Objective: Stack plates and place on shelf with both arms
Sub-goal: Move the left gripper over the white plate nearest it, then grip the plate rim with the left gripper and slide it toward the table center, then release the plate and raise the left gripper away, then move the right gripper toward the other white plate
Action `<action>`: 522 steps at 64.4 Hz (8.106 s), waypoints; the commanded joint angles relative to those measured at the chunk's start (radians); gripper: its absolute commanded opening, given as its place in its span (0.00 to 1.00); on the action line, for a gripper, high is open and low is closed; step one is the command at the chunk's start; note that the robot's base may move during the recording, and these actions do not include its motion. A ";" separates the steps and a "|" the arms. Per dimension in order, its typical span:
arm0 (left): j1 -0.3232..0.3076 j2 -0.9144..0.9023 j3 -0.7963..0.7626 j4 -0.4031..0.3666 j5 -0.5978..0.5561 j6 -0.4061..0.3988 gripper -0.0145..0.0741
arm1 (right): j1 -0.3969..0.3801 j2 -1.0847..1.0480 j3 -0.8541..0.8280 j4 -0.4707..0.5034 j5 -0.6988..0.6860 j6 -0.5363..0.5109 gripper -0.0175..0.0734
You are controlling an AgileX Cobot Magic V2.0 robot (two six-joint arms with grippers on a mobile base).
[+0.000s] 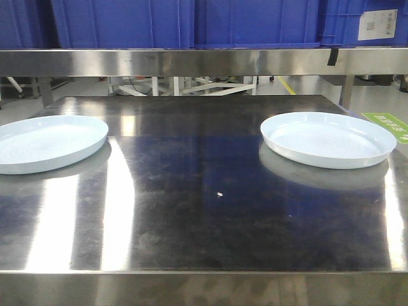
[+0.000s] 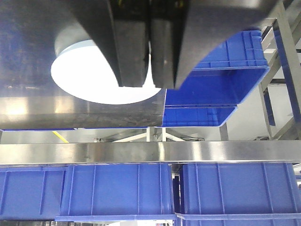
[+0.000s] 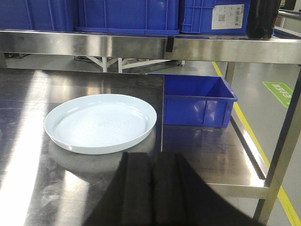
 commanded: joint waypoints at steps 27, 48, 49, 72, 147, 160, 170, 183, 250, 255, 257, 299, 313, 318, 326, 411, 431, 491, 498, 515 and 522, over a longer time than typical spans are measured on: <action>-0.005 -0.020 0.002 -0.031 -0.089 -0.003 0.26 | 0.001 -0.018 -0.001 -0.001 -0.091 -0.009 0.25; -0.005 0.016 -0.102 -0.050 -0.035 -0.003 0.26 | 0.001 -0.018 -0.001 -0.001 -0.091 -0.009 0.25; -0.005 0.022 -0.116 -0.050 -0.022 -0.003 0.26 | 0.001 -0.018 -0.001 -0.001 -0.091 -0.009 0.25; -0.005 0.396 -0.355 -0.050 0.149 -0.003 0.26 | 0.001 -0.018 -0.001 -0.001 -0.091 -0.009 0.25; 0.100 1.673 -1.296 -0.124 0.715 -0.005 0.54 | 0.001 -0.018 -0.001 -0.001 -0.091 -0.009 0.25; 0.100 1.795 -1.409 -0.087 0.756 -0.005 0.58 | 0.001 -0.018 -0.001 -0.001 -0.091 -0.009 0.25; 0.100 1.866 -1.479 -0.085 0.811 -0.005 0.58 | 0.001 -0.018 -0.001 -0.001 -0.091 -0.009 0.25; 0.100 1.907 -1.501 -0.080 0.834 -0.005 0.58 | 0.001 -0.018 -0.001 -0.001 -0.091 -0.009 0.25; 0.058 1.928 -1.697 -0.133 1.126 -0.005 0.26 | 0.001 -0.018 -0.001 -0.001 -0.091 -0.009 0.25; 0.029 1.928 -1.726 -0.208 1.126 -0.005 0.26 | 0.001 -0.018 -0.001 -0.001 -0.091 -0.009 0.25; 0.017 1.928 -1.734 -0.237 1.123 -0.005 0.26 | 0.001 -0.018 -0.001 -0.001 -0.091 -0.009 0.25; -0.215 2.016 -1.747 -0.375 0.893 -0.033 0.34 | 0.001 -0.018 -0.001 -0.001 -0.091 -0.009 0.25; -0.220 2.013 -1.744 -0.344 0.941 -0.033 0.61 | 0.001 -0.018 -0.001 -0.001 -0.091 -0.009 0.25; -0.227 1.994 -1.744 -0.304 0.944 -0.033 0.59 | 0.001 -0.018 -0.001 -0.001 -0.091 -0.009 0.25; -0.247 1.944 -1.744 -0.164 0.939 -0.033 0.51 | 0.001 -0.018 -0.001 -0.001 -0.091 -0.009 0.25; -0.252 0.697 -0.395 -0.031 -0.131 -0.033 0.26 | 0.001 -0.018 -0.001 -0.001 -0.091 -0.009 0.25; -0.173 0.452 -0.289 0.017 -0.131 -0.033 0.26 | 0.001 -0.018 -0.001 -0.001 -0.091 -0.009 0.25; -0.171 0.441 -0.287 0.033 -0.132 -0.033 0.26 | 0.000 -0.018 -0.001 -0.001 -0.113 -0.009 0.25; -0.171 0.441 -0.287 0.033 -0.132 -0.033 0.26 | 0.000 -0.018 -0.001 0.030 -0.181 0.014 0.25; -0.171 0.441 -0.287 0.033 -0.132 -0.033 0.26 | 0.000 0.023 -0.086 0.084 -0.118 0.034 0.25; -0.171 0.441 -0.287 0.033 -0.132 -0.033 0.26 | 0.000 0.102 -0.159 0.081 -0.078 0.028 0.25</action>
